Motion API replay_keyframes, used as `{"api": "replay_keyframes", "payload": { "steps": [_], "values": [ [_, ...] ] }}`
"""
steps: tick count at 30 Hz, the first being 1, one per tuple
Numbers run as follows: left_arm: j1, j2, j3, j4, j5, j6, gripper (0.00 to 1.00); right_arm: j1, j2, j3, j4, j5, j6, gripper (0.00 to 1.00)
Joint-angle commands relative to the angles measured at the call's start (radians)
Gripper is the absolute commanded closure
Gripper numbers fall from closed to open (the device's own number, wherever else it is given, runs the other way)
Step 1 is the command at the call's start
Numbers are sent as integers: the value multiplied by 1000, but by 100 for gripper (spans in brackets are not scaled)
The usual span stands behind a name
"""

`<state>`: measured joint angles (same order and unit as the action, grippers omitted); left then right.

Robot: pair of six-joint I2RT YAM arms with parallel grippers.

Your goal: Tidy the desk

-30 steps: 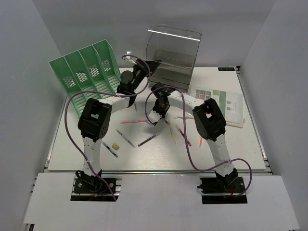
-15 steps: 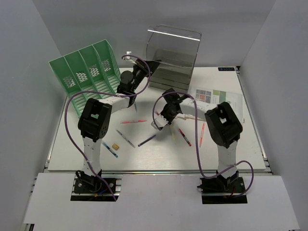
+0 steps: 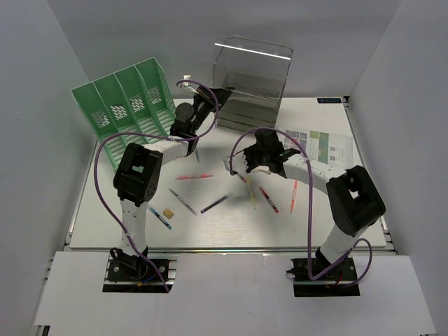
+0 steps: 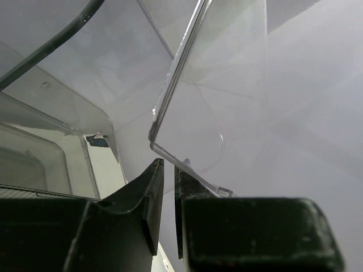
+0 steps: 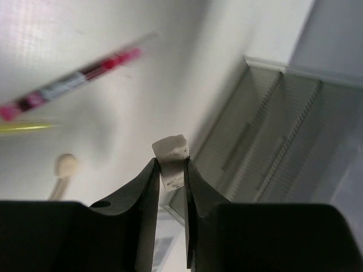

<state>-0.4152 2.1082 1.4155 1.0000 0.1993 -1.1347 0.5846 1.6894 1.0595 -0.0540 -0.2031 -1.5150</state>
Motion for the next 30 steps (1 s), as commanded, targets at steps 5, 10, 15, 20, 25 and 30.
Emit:
{"api": "replay_keyframes", "payload": {
  "steps": [5,10,15,20,25,30],
  "values": [
    [4,-44,43,5,-20,-5,75,-54,-48,-19,339,132,90,100],
    [4,-43,63,-8,-20,-8,76,-72,-51,-44,509,154,90,100],
    [4,-45,72,-12,-20,-8,76,-74,-37,-33,597,191,111,100],
    [4,-47,85,-17,-20,-14,76,-84,27,11,714,277,107,100],
    [4,-45,103,-24,-23,-14,76,-103,113,74,817,343,119,100],
    [4,-43,108,-29,-20,-16,76,-101,208,98,960,399,50,100]
  ]
}}
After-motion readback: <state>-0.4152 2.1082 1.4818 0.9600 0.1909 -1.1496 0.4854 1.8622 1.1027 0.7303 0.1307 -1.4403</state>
